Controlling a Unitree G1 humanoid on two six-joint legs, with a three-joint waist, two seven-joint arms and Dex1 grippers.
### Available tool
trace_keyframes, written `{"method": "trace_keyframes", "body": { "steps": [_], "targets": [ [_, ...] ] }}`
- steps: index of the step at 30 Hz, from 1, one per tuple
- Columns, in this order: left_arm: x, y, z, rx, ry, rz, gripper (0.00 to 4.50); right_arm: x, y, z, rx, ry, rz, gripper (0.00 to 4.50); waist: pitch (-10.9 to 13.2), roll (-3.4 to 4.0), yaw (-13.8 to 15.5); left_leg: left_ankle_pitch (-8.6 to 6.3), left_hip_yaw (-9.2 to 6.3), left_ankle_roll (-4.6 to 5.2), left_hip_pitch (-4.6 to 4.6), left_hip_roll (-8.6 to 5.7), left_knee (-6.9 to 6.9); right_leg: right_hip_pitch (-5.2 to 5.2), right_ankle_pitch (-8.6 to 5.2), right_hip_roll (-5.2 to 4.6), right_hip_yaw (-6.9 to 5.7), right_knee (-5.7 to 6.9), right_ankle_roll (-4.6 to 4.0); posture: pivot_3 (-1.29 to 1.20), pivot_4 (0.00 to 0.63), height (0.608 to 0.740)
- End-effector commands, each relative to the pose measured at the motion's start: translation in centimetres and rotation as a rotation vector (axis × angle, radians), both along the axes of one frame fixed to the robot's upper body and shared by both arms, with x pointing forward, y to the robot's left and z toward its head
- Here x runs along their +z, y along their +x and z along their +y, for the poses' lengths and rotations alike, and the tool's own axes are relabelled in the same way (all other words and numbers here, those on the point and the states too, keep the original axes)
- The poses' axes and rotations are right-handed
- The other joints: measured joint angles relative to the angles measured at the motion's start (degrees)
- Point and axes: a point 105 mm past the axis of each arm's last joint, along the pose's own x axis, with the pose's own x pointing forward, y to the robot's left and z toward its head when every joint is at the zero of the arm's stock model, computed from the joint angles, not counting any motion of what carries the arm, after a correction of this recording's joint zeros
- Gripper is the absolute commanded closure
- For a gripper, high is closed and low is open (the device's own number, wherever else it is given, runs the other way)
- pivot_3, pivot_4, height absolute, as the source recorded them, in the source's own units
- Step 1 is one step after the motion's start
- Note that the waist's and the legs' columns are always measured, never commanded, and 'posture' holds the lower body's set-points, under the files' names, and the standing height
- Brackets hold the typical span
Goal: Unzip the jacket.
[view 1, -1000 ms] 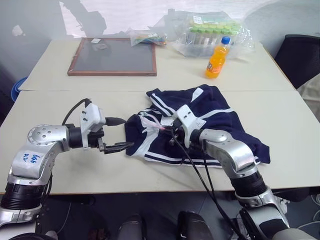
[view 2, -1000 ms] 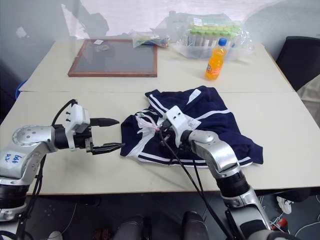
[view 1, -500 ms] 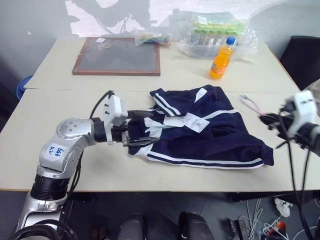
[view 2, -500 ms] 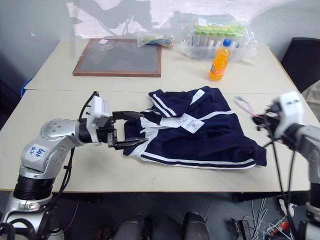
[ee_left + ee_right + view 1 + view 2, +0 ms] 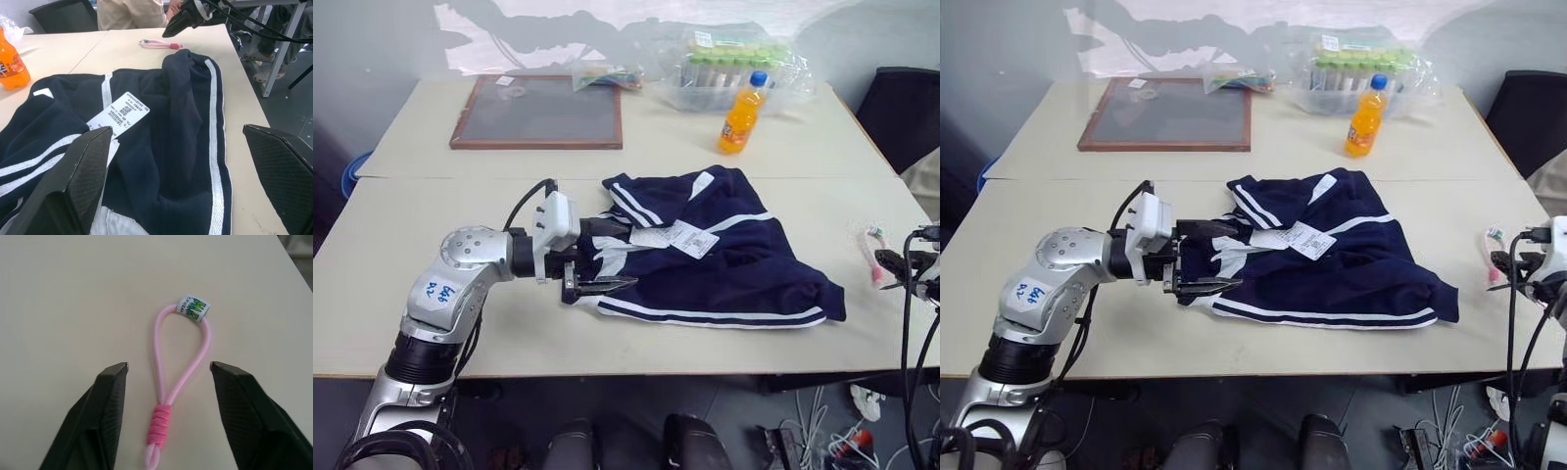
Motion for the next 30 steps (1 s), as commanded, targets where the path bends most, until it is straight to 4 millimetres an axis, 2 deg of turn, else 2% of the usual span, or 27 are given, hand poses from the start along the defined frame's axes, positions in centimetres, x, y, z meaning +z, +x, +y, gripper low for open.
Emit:
{"method": "trace_keyframes", "body": {
  "steps": [1,3,5,8,10,12,17,22,30],
  "targets": [
    [0.5,-0.5,0.4,-0.006,0.013,-0.04,0.0,2.5,-0.3,0.0,0.076,-0.083,-0.029,0.43,0.0,0.02,-0.03,0.0,-0.01,0.0,0.0,0.0,0.0,0.0,0.0,0.0,0.0,0.0,0.0,0.0,0.15,0.74],
    [0.0,-0.7,0.7,-0.011,0.049,-0.036,0.0,3.9,-0.7,2.0,0.256,-0.16,-0.026,0.02,0.01,0.07,-0.01,0.0,-0.01,0.0,0.0,0.0,-0.02,0.0,0.0,0.0,0.0,-0.01,0.0,0.0,0.15,0.74],
    [-1.0,-1.1,1.1,-0.033,0.127,-0.035,0.0,5.4,-1.7,4.8,0.499,-0.28,-0.013,0.02,0.06,0.17,-0.09,0.0,-0.03,0.0,0.0,0.01,-0.05,-0.01,0.0,0.01,-0.01,-0.04,0.0,0.0,0.15,0.74],
    [-2.4,-1.5,1.7,-0.065,0.229,-0.036,0.0,6.4,-3.3,7.8,0.773,-0.358,0.022,0.02,0.06,0.19,-0.18,0.0,-0.01,0.0,0.04,0.02,-0.07,0.0,0.0,0.02,0.0,-0.07,0.0,0.0,0.15,0.74],
    [-3.5,-1.1,2.0,-0.064,0.3,-0.061,0.0,6.9,-3.9,9.2,0.906,-0.388,0.052,0.02,0.06,0.18,-0.16,0.0,0.0,0.0,0.06,0.03,-0.06,0.03,0.0,0.04,0.0,-0.07,0.0,0.0,0.15,0.74],
    [-4.5,-0.2,2.0,-0.048,0.358,-0.093,0.0,6.9,-3.6,10.1,0.993,-0.467,0.09,0.02,0.06,0.19,-0.16,0.0,0.02,0.0,0.09,0.03,-0.01,0.09,0.0,0.04,-0.01,-0.08,0.0,0.0,0.15,0.74],
    [-5.8,1.5,1.1,-0.037,0.412,-0.137,0.0,4.9,-1.8,11.8,1.156,-0.657,0.186,0.02,0.07,0.18,0.07,-0.02,-0.04,0.03,0.09,0.02,0.1,0.2,0.0,0.02,-0.09,-0.11,0.0,0.0,0.15,0.74],
    [-7.0,1.9,1.1,-0.062,0.48,-0.147,0.0,2.3,-0.1,13.2,1.295,-0.721,0.28,0.02,0.08,0.17,-0.3,-0.04,-0.07,0.06,0.03,0.03,0.14,0.19,0.0,0.02,-0.18,-0.11,0.0,0.0,0.15,0.74],
    [-8.3,2.4,1.5,-0.049,0.534,-0.112,0.0,-1.0,2.2,14.2,1.362,-0.722,0.414,0.02,0.09,0.19,-0.31,-0.04,-0.11,0.06,0.01,0.04,0.19,0.18,0.0,0.01,-0.21,-0.04,0.0,0.0,0.15,0.74]
  ]
}}
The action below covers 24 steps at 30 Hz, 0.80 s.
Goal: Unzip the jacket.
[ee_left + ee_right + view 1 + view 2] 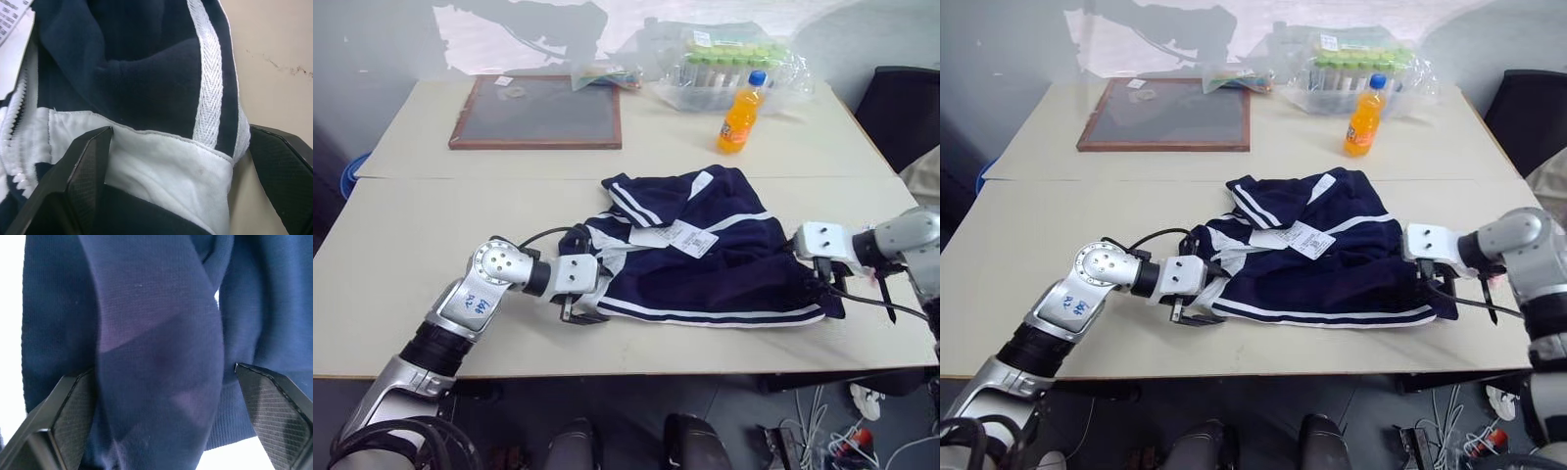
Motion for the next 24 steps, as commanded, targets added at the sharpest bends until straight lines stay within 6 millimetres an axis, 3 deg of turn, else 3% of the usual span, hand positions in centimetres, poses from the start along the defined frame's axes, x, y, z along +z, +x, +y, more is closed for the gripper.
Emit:
{"method": "trace_keyframes", "body": {
  "steps": [1,2,5,13,17,22,24],
  "targets": [
    [0.1,0.3,0.2,0.011,0.014,-0.015,0.0,-1.2,0.4,-0.3,-0.007,-0.043,0.031,0.02,0.0,0.0,-0.11,0.0,-0.01,0.0,0.01,0.0,0.01,0.03,0.0,0.0,0.0,0.0,0.0,0.0,0.15,0.74],
    [0.1,0.3,0.2,0.019,0.012,-0.013,0.0,-1.5,0.4,-0.3,-0.006,-0.053,0.046,0.02,-0.01,-0.01,-0.17,0.0,-0.01,0.0,0.03,0.0,0.02,0.08,0.0,0.0,-0.01,-0.01,0.0,0.0,0.15,0.74],
    [0.0,0.1,0.6,0.021,0.008,0.004,0.61,-2.5,0.1,-0.3,-0.003,-0.055,0.111,0.6,-0.08,-0.13,-0.24,0.0,-0.13,0.0,0.26,0.05,0.04,0.41,0.0,0.0,-0.11,-0.04,0.0,0.0,0.15,0.74],
    [0.0,-0.3,1.3,0.034,0.006,0.013,3.25,-3.2,-0.7,-0.2,0.016,-0.015,0.158,3.16,-0.15,-0.25,-0.26,0.0,-0.22,-0.01,0.38,0.08,0.1,0.6,0.0,0.0,-0.17,-0.04,0.0,0.0,0.15,0.74],
    [-0.2,-0.9,1.7,0.023,0.011,0.03,4.43,-3.2,-1.4,-0.3,0.023,0.019,0.174,4.22,-0.15,-0.26,-0.24,-0.01,-0.23,-0.01,0.39,0.08,0.09,0.61,0.0,0.0,-0.17,-0.04,0.0,0.0,0.15,0.74],
    [-0.1,-4.2,3.0,-0.048,0.033,0.099,4.5,-2.3,-3.5,0.0,0.058,0.094,0.196,4.4,-0.15,-0.25,-0.19,-0.03,-0.26,-0.05,0.37,0.13,0.0,0.54,-0.03,0.01,-0.22,-0.05,-0.05,0.0,0.15,0.74],
    [-0.3,-5.6,4.2,-0.061,0.065,0.126,4.5,-1.9,-5.3,0.5,0.078,0.134,0.219,4.4,-0.12,-0.2,-0.07,-0.07,-0.32,-0.09,0.32,0.17,-0.04,0.49,-0.06,0.02,-0.29,-0.06,-0.12,0.0,0.15,0.74]
  ]
}}
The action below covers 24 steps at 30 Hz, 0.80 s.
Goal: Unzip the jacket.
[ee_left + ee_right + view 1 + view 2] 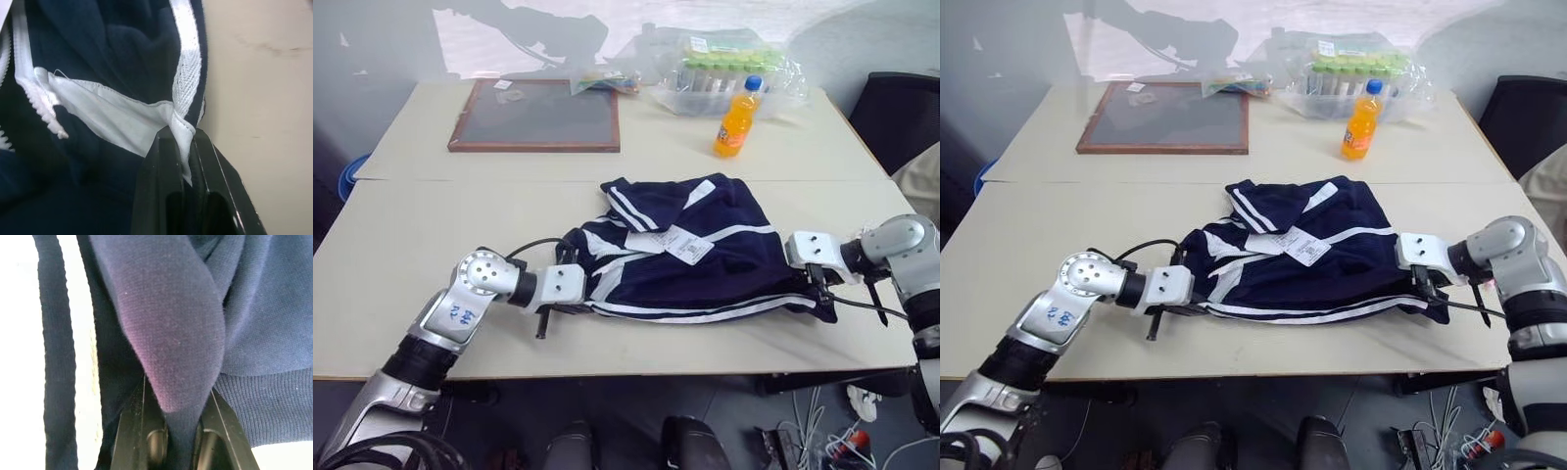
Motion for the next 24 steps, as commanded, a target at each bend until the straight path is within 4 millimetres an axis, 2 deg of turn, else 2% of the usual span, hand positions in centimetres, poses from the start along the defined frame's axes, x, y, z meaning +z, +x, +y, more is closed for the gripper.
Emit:
{"method": "trace_keyframes", "body": {
  "steps": [1,4,7,10,14,19,24],
  "targets": [
    [0.6,-2.3,1.7,-0.041,0.042,0.027,4.5,0.0,-3.9,0.7,0.058,0.052,0.139,4.4,0.04,0.06,0.24,0.0,-0.08,0.0,-0.04,0.02,0.0,-0.04,-0.01,0.0,-0.05,0.0,-0.01,0.0,0.15,0.74],
    [0.2,-3.3,3.1,-0.028,0.081,0.032,4.5,0.2,-7.2,2.0,0.081,0.109,0.186,4.4,0.12,0.2,0.81,-0.02,-0.16,0.0,-0.14,0.0,0.07,-0.01,-0.02,-0.02,-0.2,-0.02,-0.03,0.0,0.15,0.74],
    [-0.3,-2.9,4.1,0.004,0.11,0.001,4.5,0.0,-8.7,3.5,0.042,0.163,0.165,4.4,0.13,0.23,1.21,-0.03,-0.16,0.04,-0.11,-0.05,0.17,0.06,-0.01,-0.06,-0.17,-0.04,-0.02,0.0,0.15,0.74],
    [-0.6,-1.8,4.3,0.038,0.104,-0.034,4.5,-0.7,-9.1,4.3,-0.012,0.192,0.123,4.4,0.11,0.26,1.44,-0.02,-0.3,0.06,-0.03,-0.05,0.15,0.03,0.01,-0.07,-0.01,-0.02,0.01,0.0,0.15,0.74],
    [-0.5,-1.0,3.6,0.045,0.066,-0.051,4.5,-0.7,-8.4,4.5,-0.096,0.221,0.054,4.4,0.11,0.27,1.64,-0.02,-0.42,0.06,-0.02,-0.08,0.13,0.03,0.01,-0.05,-0.01,0.0,0.01,0.0,0.15,0.74],
    [-0.2,-1.4,2.9,0.031,0.028,-0.004,4.5,-0.4,-8.5,4.4,-0.116,0.216,0.076,2.83,0.11,0.27,1.72,-0.02,-0.25,0.07,-0.03,-0.12,0.14,0.03,0.01,-0.06,0.0,0.02,0.02,0.0,0.15,0.74],
    [0.1,-2.3,2.8,0.029,0.002,0.053,3.18,-0.1,-8.7,3.9,-0.126,0.203,0.072,1.23,0.11,0.27,1.64,-0.02,0.02,0.08,-0.04,-0.12,0.13,0.02,0.01,-0.06,0.0,0.0,0.02,0.0,0.15,0.74]
  ]
}}
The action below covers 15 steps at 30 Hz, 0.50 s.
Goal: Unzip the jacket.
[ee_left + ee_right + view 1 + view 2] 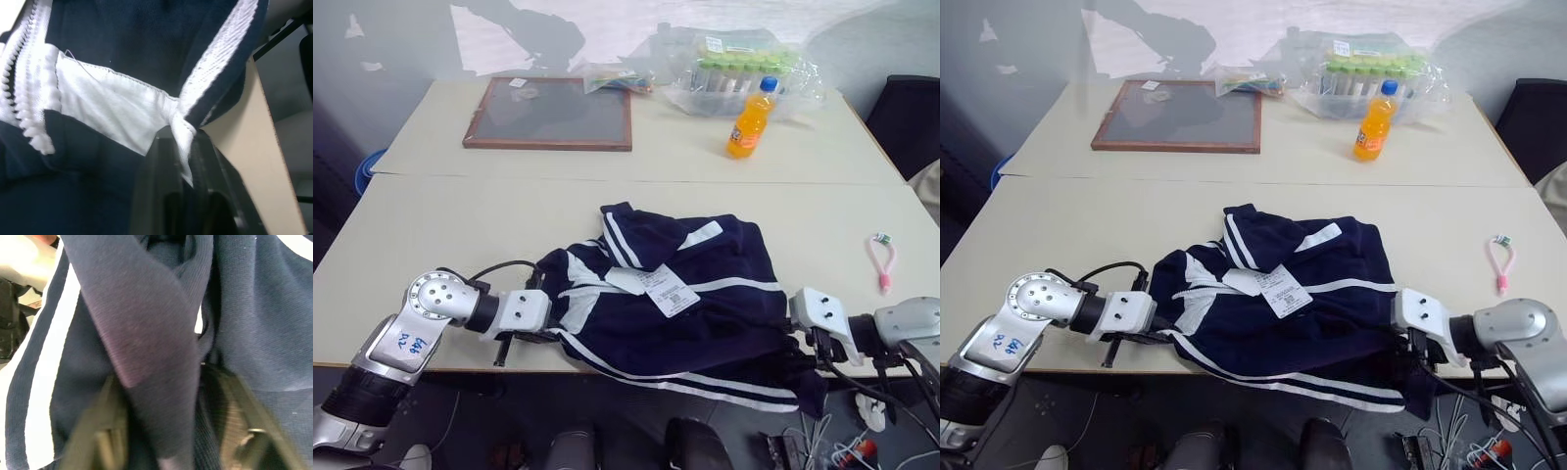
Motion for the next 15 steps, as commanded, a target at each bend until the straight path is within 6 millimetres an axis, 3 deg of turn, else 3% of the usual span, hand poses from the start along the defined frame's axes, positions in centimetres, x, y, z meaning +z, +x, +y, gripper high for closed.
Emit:
{"method": "trace_keyframes", "body": {
  "steps": [1,4,7,12,15],
  "targets": [
    [0.7,-1.2,-0.3,-0.026,-0.022,0.026,2.85,1.7,0.1,-0.4,0.0,-0.018,-0.062,0.87,0.0,0.0,-0.07,0.0,0.0,0.0,-0.01,0.01,0.0,-0.01,0.0,0.0,0.0,-0.01,0.0,0.0,0.15,0.74],
    [1.5,-2.1,0.2,-0.017,-0.033,0.06,1.97,2.8,0.5,-0.7,-0.014,-0.025,-0.102,0.0,0.01,-0.01,-0.1,-0.01,-0.01,0.01,-0.02,0.04,-0.01,-0.03,0.0,0.02,0.0,-0.02,0.0,0.0,0.15,0.74],
    [4.0,-2.4,0.5,0.021,-0.124,0.103,1.11,4.8,0.2,-0.5,0.014,-0.006,-0.134,0.0,0.01,-0.02,-0.12,-0.01,-0.04,0.0,-0.05,0.06,-0.01,-0.08,0.0,0.02,0.02,-0.01,0.0,0.0,0.15,0.74],
    [7.7,-1.0,0.5,0.067,-0.253,0.096,1.11,7.7,-0.3,0.5,0.061,0.055,-0.155,0.0,0.02,-0.02,0.05,-0.01,-0.47,0.01,-0.07,0.05,0.02,-0.05,0.0,0.02,0.01,-0.02,0.0,0.0,0.15,0.74],
    [8.4,0.9,0.0,0.071,-0.25,0.043,1.11,9.5,-0.4,2.7,0.098,0.18,-0.125,0.0,0.02,-0.01,-0.06,-0.01,-0.5,0.01,-0.05,0.02,0.01,-0.02,0.0,0.02,-0.01,-0.02,0.0,0.0,0.15,0.74]
  ]
}}
